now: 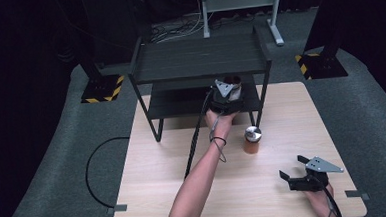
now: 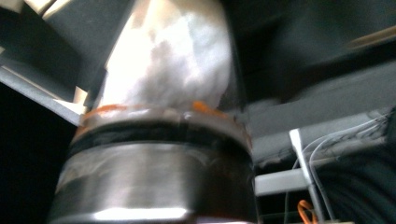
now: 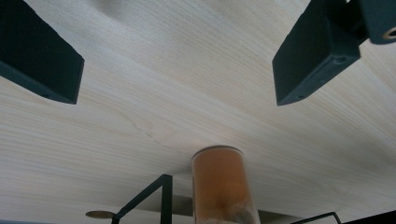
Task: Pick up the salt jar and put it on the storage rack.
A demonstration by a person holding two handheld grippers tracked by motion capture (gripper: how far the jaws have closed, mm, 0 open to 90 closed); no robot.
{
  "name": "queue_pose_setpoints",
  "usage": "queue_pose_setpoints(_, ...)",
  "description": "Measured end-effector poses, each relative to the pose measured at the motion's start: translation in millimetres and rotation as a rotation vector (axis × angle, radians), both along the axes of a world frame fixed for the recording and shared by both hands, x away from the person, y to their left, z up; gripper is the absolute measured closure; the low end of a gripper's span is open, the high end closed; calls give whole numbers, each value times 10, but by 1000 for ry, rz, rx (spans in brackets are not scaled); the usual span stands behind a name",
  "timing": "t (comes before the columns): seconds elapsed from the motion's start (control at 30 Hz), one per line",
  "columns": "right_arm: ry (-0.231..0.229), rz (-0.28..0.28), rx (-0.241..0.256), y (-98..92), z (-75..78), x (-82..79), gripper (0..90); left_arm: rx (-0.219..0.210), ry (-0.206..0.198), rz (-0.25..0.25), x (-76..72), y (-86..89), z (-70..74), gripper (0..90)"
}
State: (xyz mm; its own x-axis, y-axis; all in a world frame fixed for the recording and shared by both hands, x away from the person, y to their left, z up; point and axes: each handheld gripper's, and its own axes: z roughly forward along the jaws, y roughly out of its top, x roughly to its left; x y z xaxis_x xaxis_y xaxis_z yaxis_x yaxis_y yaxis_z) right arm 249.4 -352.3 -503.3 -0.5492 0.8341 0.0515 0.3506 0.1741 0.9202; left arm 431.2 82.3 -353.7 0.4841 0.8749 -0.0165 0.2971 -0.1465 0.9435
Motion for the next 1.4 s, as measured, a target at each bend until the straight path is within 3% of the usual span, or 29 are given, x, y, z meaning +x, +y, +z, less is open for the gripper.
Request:
queue_pose_setpoints(0.07, -1, 1, 2, -4, -2, -1, 12, 27, -11, -18, -33, 19, 13, 3)
queue_pose_setpoints(0.2, -1, 1, 2, -3, -3, -1, 12, 21, -39, -37, -155, 97, 36, 4)
queue_pose_setpoints(0.47, 0, 0, 2, 0, -2, -1, 10, 35, -50, -57, -409, 304, 43, 4)
queue_pose_setpoints(0.53, 0, 1, 2, -1, -1, -2, 10, 19, -54, -57, -503, 379, -30, 4)
queue_pose_setpoints(0.8, 1, 2, 0, 4, 1, 0, 10, 60, -85, -42, -929, 728, -367, 4)
queue_pose_setpoints(1.13, 4, 4, -14, 23, 11, 6, 10, 93, -32, -57, -1273, 1054, -770, 4)
queue_pose_setpoints(1.2, 4, 5, -15, 23, 11, 7, 10, 130, -3, -65, -1336, 1107, -832, 4)
queue_pose_setpoints(1.4, 4, 6, -18, 28, 14, 9, 9, 133, 67, -35, -1526, 1310, -1091, 6)
